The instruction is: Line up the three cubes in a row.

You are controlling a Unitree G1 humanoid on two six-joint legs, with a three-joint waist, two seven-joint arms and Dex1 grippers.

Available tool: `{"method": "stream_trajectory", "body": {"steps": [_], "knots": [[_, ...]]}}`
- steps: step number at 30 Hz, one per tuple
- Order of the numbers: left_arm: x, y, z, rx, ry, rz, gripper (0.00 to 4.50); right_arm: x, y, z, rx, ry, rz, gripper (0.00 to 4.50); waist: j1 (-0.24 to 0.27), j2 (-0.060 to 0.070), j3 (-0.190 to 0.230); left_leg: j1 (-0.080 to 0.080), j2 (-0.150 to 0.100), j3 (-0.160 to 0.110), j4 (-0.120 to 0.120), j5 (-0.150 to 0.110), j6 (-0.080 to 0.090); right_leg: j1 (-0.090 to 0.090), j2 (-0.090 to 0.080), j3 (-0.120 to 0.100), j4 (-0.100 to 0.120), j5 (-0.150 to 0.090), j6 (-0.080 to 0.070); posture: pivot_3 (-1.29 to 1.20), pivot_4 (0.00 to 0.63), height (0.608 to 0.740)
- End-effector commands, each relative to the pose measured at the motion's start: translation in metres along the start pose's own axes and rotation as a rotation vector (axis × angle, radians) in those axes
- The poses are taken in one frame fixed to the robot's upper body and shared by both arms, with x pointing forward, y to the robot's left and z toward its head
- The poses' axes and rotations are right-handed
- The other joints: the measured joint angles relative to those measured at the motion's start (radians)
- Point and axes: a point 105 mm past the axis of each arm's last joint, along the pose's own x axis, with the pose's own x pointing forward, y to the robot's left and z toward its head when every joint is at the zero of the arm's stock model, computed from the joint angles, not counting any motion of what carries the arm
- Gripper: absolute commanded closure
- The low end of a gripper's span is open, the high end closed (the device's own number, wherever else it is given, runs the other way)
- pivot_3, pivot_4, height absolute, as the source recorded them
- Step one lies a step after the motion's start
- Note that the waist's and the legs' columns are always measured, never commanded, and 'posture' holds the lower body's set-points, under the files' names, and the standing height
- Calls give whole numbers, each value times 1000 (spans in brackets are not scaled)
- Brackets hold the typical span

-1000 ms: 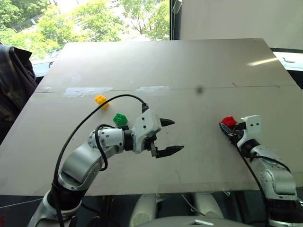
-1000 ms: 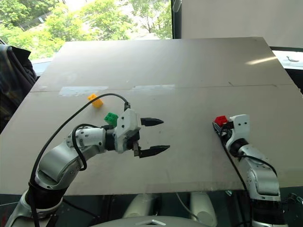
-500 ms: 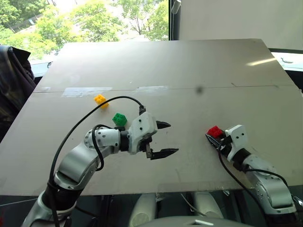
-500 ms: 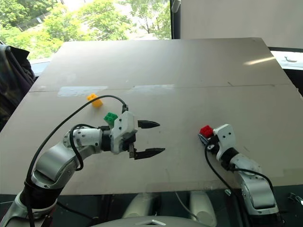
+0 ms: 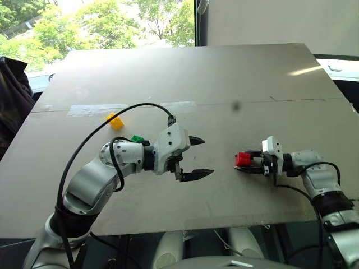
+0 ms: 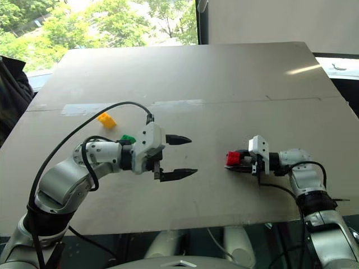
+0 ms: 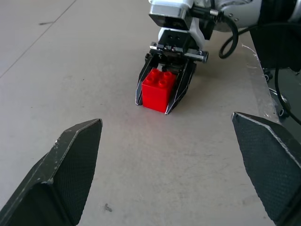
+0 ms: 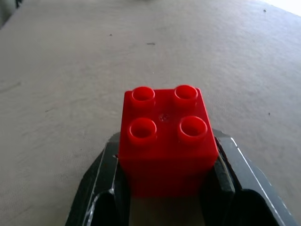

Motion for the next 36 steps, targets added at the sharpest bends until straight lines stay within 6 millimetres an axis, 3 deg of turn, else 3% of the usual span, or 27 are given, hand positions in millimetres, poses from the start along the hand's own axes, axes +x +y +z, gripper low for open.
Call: {"method": "stream_trajectory", "body": {"steps": [1,6,12,31,36], "knots": [[-5,-4,7,35,-11,27,0,-4,3,-5,-48,50,122,3145,3,-1,0,0,0,-1,0,1,-2,0,0,0,0,0,0,0,150,740],[-9,-7,2,19,1,67,0,0,-16,14,-78,54,155,3145,-1,-1,0,0,1,0,0,2,-4,0,-1,1,1,0,0,0,150,740],[-16,-5,-7,3,6,113,0,-1,-34,21,-108,94,135,3145,2,0,1,-1,1,0,0,3,-5,-1,-1,1,1,0,0,0,150,740],[-27,-5,-27,34,-32,97,0,-10,-33,13,-98,164,156,3145,4,0,1,-2,1,0,0,3,-5,-2,-2,0,0,0,0,0,150,740],[-26,-6,-29,37,-35,89,0,-10,-34,14,-145,156,148,798,4,0,1,-1,1,0,0,2,-5,-2,-2,0,0,0,0,0,150,740]]}}
